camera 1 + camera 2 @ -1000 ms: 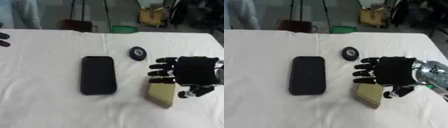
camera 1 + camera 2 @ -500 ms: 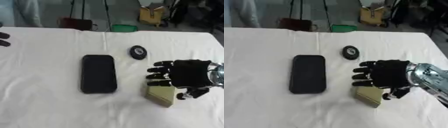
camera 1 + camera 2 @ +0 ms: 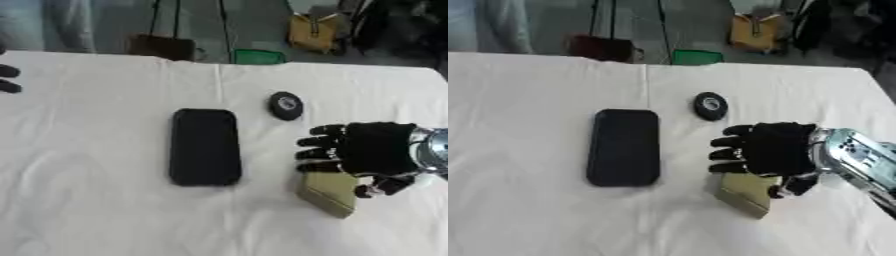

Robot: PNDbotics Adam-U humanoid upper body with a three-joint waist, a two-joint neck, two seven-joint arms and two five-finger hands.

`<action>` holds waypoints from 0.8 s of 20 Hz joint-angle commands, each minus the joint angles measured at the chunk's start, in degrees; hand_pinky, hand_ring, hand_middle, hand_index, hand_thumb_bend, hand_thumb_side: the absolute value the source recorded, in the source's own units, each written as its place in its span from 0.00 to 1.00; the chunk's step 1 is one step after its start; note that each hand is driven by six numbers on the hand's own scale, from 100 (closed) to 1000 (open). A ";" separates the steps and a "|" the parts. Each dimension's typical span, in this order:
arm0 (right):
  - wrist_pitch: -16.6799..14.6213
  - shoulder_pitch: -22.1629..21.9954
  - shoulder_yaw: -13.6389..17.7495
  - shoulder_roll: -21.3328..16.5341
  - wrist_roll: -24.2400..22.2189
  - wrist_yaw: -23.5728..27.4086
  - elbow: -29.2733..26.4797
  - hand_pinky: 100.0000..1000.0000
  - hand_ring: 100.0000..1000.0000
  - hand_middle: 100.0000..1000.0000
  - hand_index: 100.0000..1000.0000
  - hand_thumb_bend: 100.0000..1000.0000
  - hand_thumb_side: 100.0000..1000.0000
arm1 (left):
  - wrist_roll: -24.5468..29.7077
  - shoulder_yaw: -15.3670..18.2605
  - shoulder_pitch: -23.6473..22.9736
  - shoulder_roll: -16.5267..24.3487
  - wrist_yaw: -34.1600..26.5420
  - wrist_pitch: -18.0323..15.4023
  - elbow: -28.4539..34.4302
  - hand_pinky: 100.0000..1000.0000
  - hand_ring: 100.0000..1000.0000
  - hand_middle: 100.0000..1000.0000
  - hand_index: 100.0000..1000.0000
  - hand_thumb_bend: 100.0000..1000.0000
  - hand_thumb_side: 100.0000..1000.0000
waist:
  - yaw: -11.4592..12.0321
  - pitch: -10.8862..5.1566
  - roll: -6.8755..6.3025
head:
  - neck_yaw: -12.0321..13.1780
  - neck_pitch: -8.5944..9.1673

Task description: Pick up objects on the table and place them in the box.

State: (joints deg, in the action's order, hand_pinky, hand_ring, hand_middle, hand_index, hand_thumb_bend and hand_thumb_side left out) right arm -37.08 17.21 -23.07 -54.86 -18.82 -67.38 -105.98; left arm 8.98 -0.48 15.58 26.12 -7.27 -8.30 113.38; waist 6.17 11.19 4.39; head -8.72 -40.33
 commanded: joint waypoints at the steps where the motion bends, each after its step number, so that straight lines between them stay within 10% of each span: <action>1: -0.27 1.03 0.17 -0.21 0.20 -1.80 2.96 0.93 1.00 0.92 1.00 0.61 0.13 | 0.30 0.17 0.96 0.45 -0.38 -0.08 1.21 0.62 0.68 0.73 0.88 0.09 1.00 | 0.13 -0.88 -0.07 | -0.27 -0.23; 16: -0.98 2.13 -0.27 3.22 4.44 -9.30 15.71 0.92 1.00 0.92 1.00 0.60 0.12 | 0.70 -0.01 1.31 0.38 -0.38 -0.29 1.21 0.62 0.67 0.73 0.88 0.09 1.00 | 1.22 -0.47 -0.09 | -0.59 -0.03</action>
State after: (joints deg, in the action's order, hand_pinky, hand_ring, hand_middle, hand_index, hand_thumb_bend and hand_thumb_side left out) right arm -38.07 19.35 -23.29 -51.13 -14.77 -75.38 -91.93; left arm 9.50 -0.54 16.05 26.09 -7.35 -8.50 113.38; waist 7.19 11.19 4.73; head -9.14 -40.34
